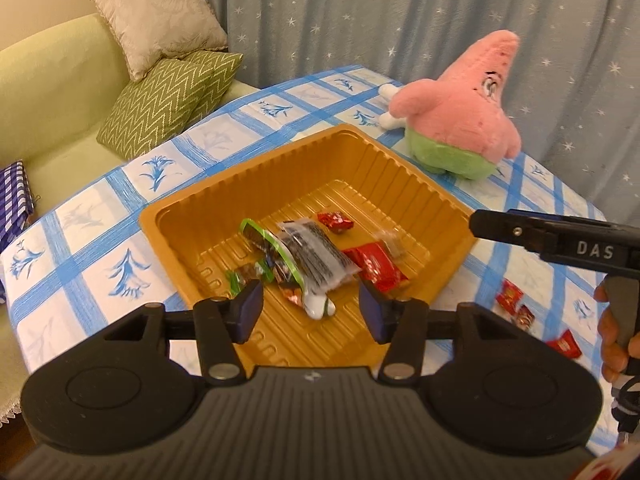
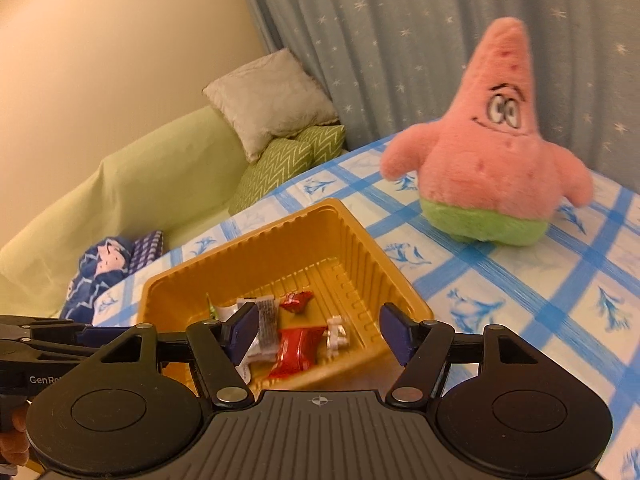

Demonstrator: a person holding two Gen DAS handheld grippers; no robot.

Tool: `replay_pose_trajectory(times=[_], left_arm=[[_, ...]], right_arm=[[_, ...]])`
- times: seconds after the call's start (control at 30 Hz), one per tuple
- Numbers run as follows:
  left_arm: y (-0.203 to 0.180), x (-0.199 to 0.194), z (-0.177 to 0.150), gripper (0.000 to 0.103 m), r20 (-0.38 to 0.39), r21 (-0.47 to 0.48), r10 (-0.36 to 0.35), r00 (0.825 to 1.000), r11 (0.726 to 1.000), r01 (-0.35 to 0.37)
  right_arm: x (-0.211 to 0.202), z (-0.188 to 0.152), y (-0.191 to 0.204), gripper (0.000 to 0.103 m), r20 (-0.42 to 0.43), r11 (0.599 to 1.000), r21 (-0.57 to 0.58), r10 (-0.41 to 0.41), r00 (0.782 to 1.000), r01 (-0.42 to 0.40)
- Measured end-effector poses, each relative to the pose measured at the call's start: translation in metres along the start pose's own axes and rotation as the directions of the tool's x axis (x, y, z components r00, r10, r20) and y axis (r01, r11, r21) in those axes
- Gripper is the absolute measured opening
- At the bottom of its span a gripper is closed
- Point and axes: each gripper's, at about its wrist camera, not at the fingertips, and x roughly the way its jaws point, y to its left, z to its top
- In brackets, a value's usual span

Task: Organize snacks
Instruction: 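Withdraw both grippers from the tray toward the remaining snacks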

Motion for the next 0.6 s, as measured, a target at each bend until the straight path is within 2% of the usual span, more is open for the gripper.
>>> replay_pose_trajectory(times=[0.27, 0.6], left_arm=[[-0.015, -0.036, -0.028, 0.052, 0.002, 0.055, -0.043, 0.999, 0.998, 0.043], [-0.040, -0.068, -0.068, 0.052, -0.036, 0.120, -0.104, 0.994, 0.987, 0.108]], right_arm=[[-0.059, -0.026, -0.003, 0.073, 0.033, 0.995, 0.100, -0.030, 0.999, 0.027], [-0.123, -0.078, -0.002, 0.075, 0.010, 0.976, 0.185, -0.122, 0.992, 0.118]])
